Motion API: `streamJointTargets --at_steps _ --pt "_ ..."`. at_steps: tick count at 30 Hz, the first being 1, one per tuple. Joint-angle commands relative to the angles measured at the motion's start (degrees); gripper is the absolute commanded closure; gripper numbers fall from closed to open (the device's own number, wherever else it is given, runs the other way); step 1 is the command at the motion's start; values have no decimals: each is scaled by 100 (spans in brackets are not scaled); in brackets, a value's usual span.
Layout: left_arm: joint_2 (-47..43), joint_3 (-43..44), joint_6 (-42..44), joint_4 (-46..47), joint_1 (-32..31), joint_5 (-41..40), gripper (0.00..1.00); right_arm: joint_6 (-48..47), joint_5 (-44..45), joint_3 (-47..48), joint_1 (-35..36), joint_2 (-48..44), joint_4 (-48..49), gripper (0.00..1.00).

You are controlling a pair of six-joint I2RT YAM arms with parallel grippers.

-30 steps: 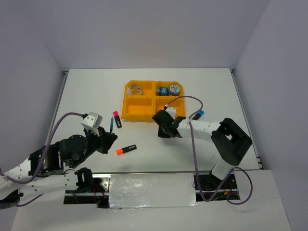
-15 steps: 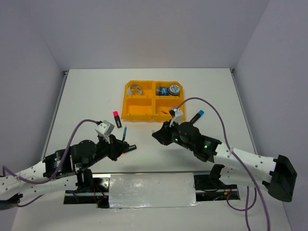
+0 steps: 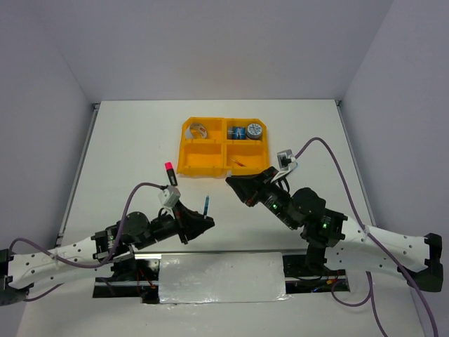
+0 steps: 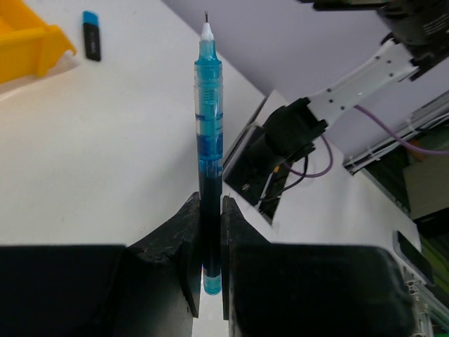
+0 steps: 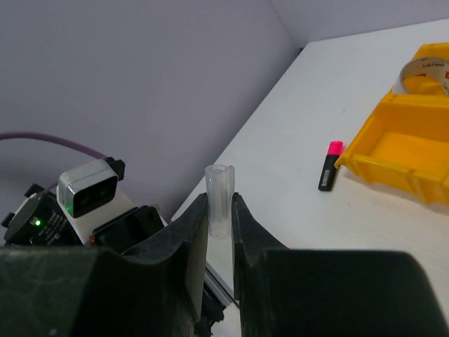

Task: Sort the stationery into containers
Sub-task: Pick up the pen cap from the center of the board, then close the pen cap on the pen.

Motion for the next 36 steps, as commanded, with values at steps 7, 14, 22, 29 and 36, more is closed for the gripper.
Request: streamJointTargets --at_steps 7,14,22,29,36 --pt "276 -9 -68 1733 4 397 100 -69 1044 462 542 317 607 100" --pt "258 -9 -67 1662 4 344 100 -201 692 568 674 510 862 100" --pt "363 -18 -103 1671 4 379 100 -192 420 691 718 888 958 100" --pt "284 -88 -147 1583 4 274 100 -218 358 797 718 959 923 100" --pt "293 -115 -164 1487 4 212 100 -227 340 867 718 941 835 100"
